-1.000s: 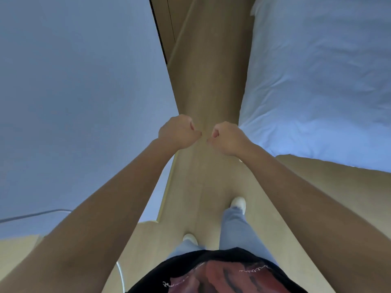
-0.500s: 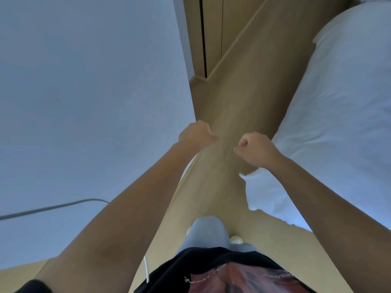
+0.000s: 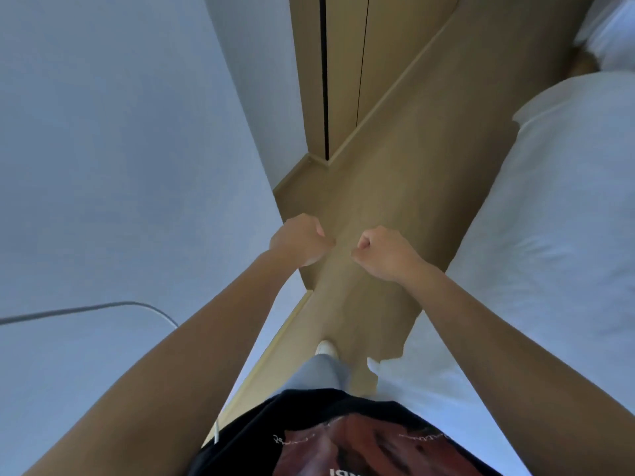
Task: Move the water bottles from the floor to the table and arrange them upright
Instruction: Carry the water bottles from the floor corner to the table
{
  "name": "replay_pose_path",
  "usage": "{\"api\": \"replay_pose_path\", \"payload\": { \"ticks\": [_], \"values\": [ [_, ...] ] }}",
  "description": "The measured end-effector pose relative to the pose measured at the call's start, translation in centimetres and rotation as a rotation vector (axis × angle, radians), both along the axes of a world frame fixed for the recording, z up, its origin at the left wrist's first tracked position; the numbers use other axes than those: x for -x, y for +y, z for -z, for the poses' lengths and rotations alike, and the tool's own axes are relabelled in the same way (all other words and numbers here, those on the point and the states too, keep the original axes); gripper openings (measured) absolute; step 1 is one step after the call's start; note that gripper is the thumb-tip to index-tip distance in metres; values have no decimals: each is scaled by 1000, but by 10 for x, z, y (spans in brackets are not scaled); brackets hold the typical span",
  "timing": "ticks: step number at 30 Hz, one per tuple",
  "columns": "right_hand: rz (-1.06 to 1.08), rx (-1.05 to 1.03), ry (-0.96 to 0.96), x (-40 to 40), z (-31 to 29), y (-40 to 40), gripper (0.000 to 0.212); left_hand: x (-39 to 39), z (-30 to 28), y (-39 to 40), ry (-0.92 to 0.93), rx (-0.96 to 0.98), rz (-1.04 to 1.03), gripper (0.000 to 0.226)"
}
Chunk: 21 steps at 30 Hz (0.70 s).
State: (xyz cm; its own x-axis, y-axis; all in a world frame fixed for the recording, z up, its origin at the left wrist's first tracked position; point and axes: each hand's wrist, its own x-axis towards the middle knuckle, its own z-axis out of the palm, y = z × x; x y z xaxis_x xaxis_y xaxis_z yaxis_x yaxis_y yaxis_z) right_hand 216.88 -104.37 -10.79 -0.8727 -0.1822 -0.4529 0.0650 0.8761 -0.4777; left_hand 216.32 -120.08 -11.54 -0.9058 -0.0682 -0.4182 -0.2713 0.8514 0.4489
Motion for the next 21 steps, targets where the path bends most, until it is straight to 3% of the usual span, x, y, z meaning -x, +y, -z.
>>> {"api": "replay_pose_path", "payload": {
  "ticks": [6, 11, 21],
  "values": [
    [-52, 0, -24, 86, 8, -1, 14, 73, 17, -2, -56, -28, -63, 12],
    [-155, 2, -29, 162, 19, 1, 17, 131, 29, 1, -65, 9, -193, 25],
    [-558, -13, -1, 324, 1, 15, 29, 242, 33, 25, -151, -12, -541, 23]
  ]
}}
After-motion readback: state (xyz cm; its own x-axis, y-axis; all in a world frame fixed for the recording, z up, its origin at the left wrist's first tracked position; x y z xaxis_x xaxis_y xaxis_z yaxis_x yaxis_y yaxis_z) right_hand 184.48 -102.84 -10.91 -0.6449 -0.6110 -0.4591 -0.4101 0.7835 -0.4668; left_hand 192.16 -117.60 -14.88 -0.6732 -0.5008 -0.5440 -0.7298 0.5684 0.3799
